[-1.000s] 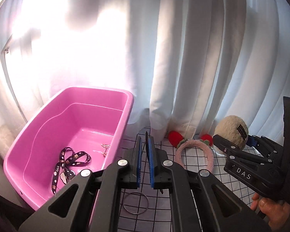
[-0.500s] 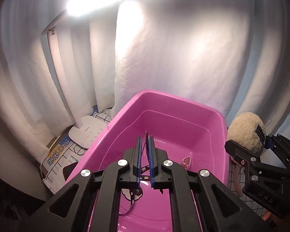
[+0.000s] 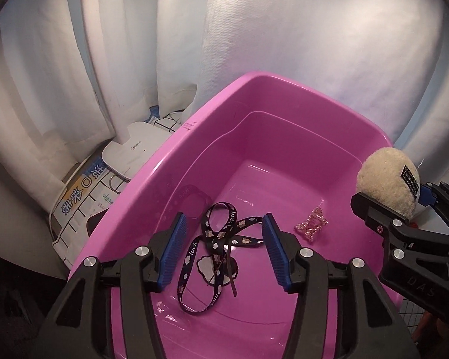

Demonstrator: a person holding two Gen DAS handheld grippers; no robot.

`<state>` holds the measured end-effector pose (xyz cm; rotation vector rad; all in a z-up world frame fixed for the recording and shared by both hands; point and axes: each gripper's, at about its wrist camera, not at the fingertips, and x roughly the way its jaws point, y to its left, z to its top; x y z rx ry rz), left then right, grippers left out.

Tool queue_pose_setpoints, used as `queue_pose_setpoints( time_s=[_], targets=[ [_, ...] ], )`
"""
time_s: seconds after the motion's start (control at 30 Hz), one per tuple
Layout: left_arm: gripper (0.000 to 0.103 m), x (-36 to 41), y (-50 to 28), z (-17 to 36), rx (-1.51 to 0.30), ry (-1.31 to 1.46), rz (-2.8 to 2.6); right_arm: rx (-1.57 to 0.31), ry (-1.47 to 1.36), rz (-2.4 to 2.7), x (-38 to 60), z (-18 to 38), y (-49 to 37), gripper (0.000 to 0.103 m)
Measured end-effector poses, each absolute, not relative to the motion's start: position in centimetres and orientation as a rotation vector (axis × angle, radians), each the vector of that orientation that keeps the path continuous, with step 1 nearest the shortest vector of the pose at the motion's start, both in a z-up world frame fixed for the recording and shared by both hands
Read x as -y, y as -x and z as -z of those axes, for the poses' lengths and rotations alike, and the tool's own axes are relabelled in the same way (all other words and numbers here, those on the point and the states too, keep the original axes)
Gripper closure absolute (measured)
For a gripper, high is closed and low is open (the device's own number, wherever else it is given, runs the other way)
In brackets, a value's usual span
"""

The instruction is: Organize jewelry

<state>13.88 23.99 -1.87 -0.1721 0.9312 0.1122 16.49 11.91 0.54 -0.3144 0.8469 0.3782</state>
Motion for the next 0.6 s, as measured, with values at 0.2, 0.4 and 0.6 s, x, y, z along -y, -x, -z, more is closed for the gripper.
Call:
queue_pose_setpoints(
  time_s=[0.2,0.4,0.6],
  targets=[
    [0.022,-24.6,-13.7,1.5,-0.918,0.184,-0.129,-0.858,0.319,-0.349,-11.5,-0.1,-16.7,0.036],
    [0.021,-24.9,-13.2,1.4,-0.912,0.205,-0.135,-0.824,0.319,-0.331,-11.1,-0.8,-16.6,0.026],
    [0.021,-24.9,-12.8,1.0,-0.901,0.213,-0.141,-0.811,0.302,-0.326,-10.5,-1.3,-16.4,0.026]
  ],
)
